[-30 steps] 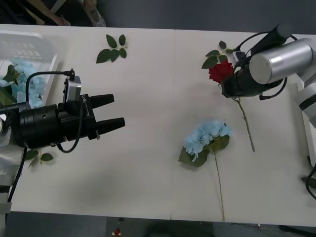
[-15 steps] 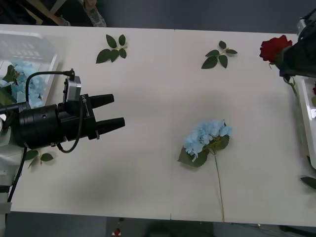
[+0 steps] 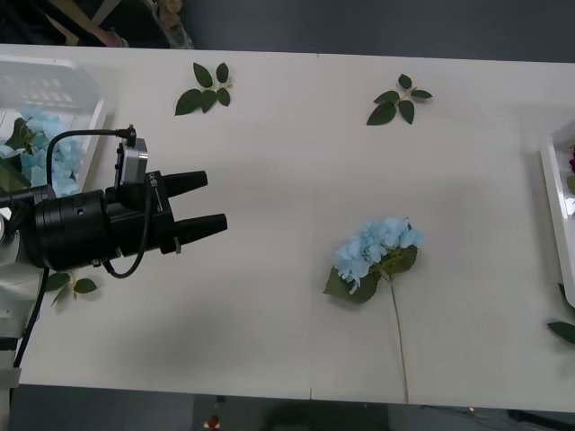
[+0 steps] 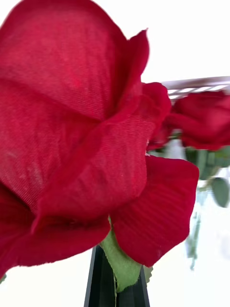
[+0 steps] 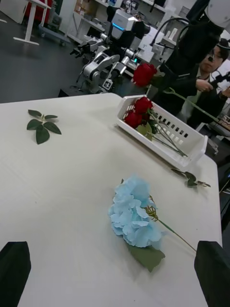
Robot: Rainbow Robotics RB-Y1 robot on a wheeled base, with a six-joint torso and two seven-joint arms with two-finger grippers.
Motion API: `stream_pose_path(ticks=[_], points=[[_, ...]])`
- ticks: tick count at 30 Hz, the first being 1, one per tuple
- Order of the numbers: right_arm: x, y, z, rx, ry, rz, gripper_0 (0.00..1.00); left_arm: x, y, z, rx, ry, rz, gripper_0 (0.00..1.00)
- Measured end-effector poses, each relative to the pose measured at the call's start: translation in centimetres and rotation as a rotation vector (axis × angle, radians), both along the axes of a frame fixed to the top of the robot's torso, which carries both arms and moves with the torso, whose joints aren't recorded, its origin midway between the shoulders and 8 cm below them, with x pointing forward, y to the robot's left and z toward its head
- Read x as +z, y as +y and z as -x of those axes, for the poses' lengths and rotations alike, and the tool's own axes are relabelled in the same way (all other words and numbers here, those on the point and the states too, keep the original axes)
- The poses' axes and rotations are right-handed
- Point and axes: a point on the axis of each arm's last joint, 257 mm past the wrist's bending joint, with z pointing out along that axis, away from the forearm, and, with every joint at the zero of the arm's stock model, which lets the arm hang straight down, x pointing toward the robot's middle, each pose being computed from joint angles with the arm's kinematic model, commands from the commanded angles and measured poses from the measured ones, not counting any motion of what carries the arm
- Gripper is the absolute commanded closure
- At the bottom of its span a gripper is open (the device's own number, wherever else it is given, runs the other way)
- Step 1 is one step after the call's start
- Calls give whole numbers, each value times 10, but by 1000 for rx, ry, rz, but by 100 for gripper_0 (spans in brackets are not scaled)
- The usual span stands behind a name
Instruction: Put the red flowers into the right box and the blue flowers into the left box
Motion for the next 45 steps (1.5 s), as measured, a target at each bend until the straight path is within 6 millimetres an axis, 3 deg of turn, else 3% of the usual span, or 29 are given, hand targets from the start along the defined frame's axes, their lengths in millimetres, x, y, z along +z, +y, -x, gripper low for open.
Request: stream_pose_path(ticks=[6, 13, 20, 29, 39, 40, 41, 42, 43, 45], points=[[-20, -51, 6, -39, -58, 100, 100, 0, 0, 0, 0, 0, 0, 0], [-38, -94, 9, -84, -113, 137, 100, 0, 0, 0, 0, 0, 0, 0], [-29, -131, 5, -109, -181, 177, 100, 0, 0, 0, 0, 0, 0, 0], [-34, -158, 9, -151, -206, 200, 100, 0, 0, 0, 0, 0, 0, 0], [-35, -161, 8, -148, -212, 207, 99, 0, 0, 0, 0, 0, 0, 0], [-35, -161, 8, -144, -210, 209, 94, 0, 0, 0, 0, 0, 0, 0], [-35, -161, 8, -132, -204, 218, 82, 0, 0, 0, 0, 0, 0, 0], [-35, -160, 8, -120, -198, 226, 56, 0, 0, 0, 0, 0, 0, 0], [-35, -160, 8, -109, -193, 232, 37, 0, 0, 0, 0, 0, 0, 0], [-36, -159, 7, -102, -192, 232, 18, 0, 0, 0, 0, 0, 0, 0]])
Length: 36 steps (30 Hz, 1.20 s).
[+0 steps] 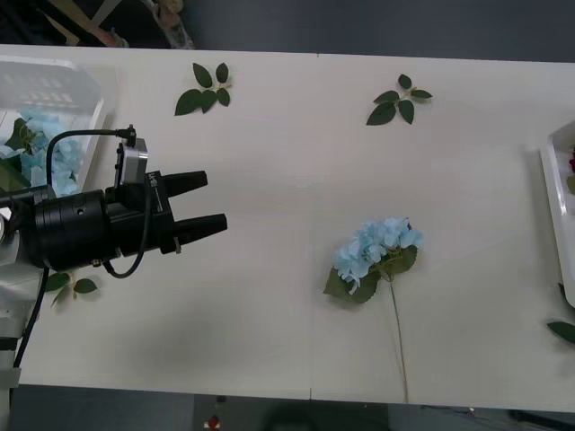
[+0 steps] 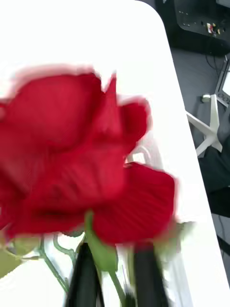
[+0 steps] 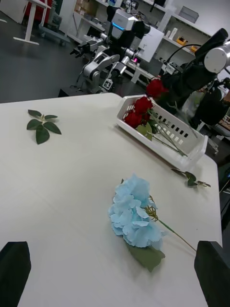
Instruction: Put the red flowers into the right box and the blue flowers into the left box
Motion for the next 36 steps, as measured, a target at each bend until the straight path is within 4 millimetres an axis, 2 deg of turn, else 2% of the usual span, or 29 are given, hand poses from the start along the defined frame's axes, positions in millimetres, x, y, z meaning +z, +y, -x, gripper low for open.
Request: stream_pose_path(ticks=[3, 5, 16, 22, 25, 27, 36], points=[[2, 0, -3, 5, -13, 2, 9, 0, 0, 0, 0, 0, 0, 0], [3, 1, -4, 8, -18, 3, 7, 0, 0, 0, 0, 0, 0, 0], [1, 5, -6, 95, 37, 59, 6, 0, 0, 0, 0, 0, 0, 0], [-12, 22, -3, 122, 65, -14, 6, 0, 0, 0, 0, 0, 0, 0], [-20, 42, 4, 141, 116, -76, 6, 0, 0, 0, 0, 0, 0, 0], [-19, 56, 7, 164, 151, -89, 6, 0, 0, 0, 0, 0, 0, 0], [11, 157, 13, 382, 242, -112, 5, 0, 0, 0, 0, 0, 0, 0]])
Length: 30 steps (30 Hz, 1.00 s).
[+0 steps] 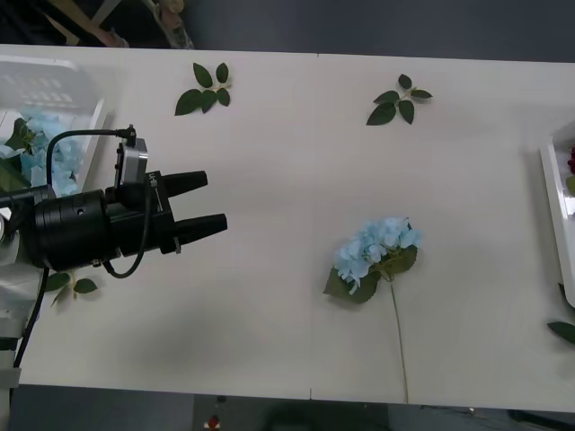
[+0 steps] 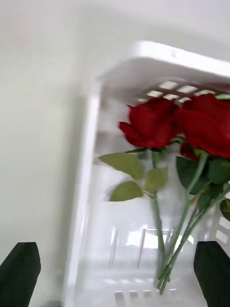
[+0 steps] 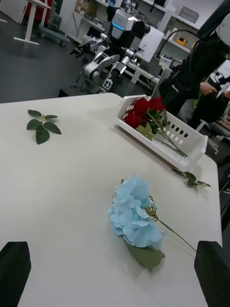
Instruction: Put the red flowers into the right box and the blue flowers into the left box
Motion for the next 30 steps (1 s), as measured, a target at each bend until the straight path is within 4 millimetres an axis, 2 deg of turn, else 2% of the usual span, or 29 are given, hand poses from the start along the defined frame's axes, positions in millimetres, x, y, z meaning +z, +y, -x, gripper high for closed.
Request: stream_pose_path(ticks=[8, 16, 23, 30], points=[[5, 79, 31, 101, 39, -47, 6, 0, 0, 0, 0, 0, 0, 0], [1, 130, 65, 152, 43, -59, 6, 0, 0, 0, 0, 0, 0, 0], [-27, 188, 100, 252, 80, -44, 6, 0, 0, 0, 0, 0, 0, 0], [-51, 247, 123, 316, 102, -113, 6, 0, 0, 0, 0, 0, 0, 0]])
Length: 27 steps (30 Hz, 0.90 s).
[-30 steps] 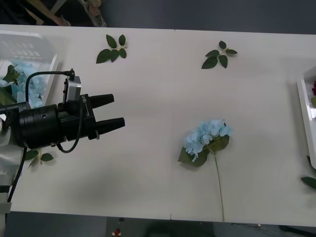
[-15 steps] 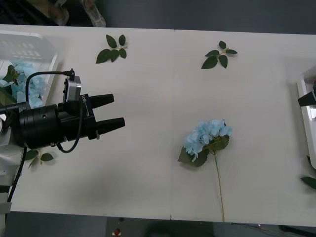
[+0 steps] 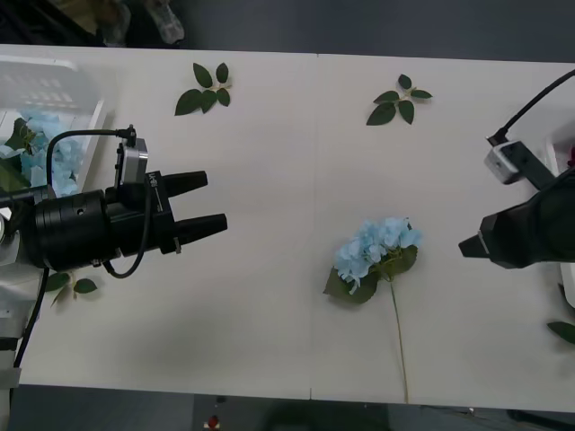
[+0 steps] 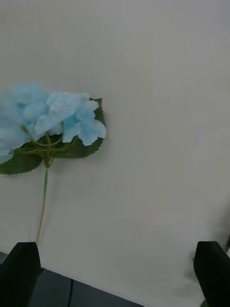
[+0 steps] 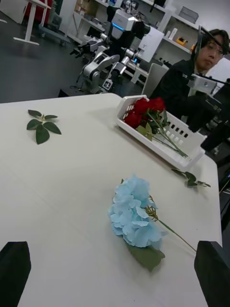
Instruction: Put the red flowers into the right box and the blue flowers into the left box
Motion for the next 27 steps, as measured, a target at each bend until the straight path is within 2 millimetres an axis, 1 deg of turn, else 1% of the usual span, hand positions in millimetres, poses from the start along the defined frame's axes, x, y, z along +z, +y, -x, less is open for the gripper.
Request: stream_pose_path(ticks=[2, 6, 13, 15, 21, 27], points=[[-8, 13, 7, 2, 15, -15, 6, 0, 0, 0, 0, 0, 0, 0], [-22, 31, 16, 14, 53, -10, 6, 0, 0, 0, 0, 0, 0, 0], [-33, 66, 22, -3, 94, -29, 6, 0, 0, 0, 0, 0, 0, 0], [-37, 69, 20, -3, 94, -18, 6, 0, 0, 0, 0, 0, 0, 0], [-57, 66, 16, 2, 109, 44, 6, 0, 0, 0, 0, 0, 0, 0], [-80, 75, 14, -9, 137, 34, 6, 0, 0, 0, 0, 0, 0, 0]])
